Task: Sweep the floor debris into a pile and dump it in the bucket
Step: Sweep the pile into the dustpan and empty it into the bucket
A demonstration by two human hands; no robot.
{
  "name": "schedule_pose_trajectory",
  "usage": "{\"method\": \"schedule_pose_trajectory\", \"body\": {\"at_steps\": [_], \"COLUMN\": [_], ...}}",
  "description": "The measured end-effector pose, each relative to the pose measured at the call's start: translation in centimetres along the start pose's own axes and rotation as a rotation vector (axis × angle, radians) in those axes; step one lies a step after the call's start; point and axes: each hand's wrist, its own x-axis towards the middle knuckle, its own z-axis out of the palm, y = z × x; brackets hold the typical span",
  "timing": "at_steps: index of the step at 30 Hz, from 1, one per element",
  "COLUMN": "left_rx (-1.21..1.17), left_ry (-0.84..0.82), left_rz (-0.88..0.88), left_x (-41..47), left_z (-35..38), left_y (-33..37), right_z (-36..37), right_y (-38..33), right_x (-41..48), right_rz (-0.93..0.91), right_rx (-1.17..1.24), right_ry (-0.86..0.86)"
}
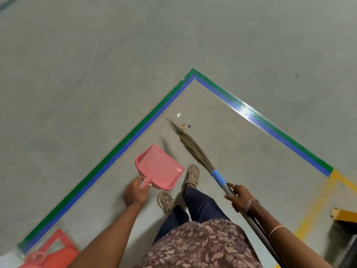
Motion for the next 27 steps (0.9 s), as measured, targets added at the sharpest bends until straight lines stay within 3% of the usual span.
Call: {"method": "schedule_pose_trajectory", "body": {"at_steps": [8,21,27], "left_rx": [0.053,0.029,0.047], "left_ry": [0.015,0.016,0.060], "left_rz": [0.016,-0.147,-0.173], "left_x": [1.8,15.3,25.7], "left_z": [2.9,16.5,25.7], "left_y": [3.2,12.0,11.7], "right_z": [-4.1,-16.3,-17.8], "right_y": [1.0,3.7,3.1], "right_x": [3.5,27.5,40.9], "right_rz": [-0.035,0.042,-0.151], "right_rx": [-0.072,-0.288,-0.510], "right_ry": [0.092,0.137,0.136]}}
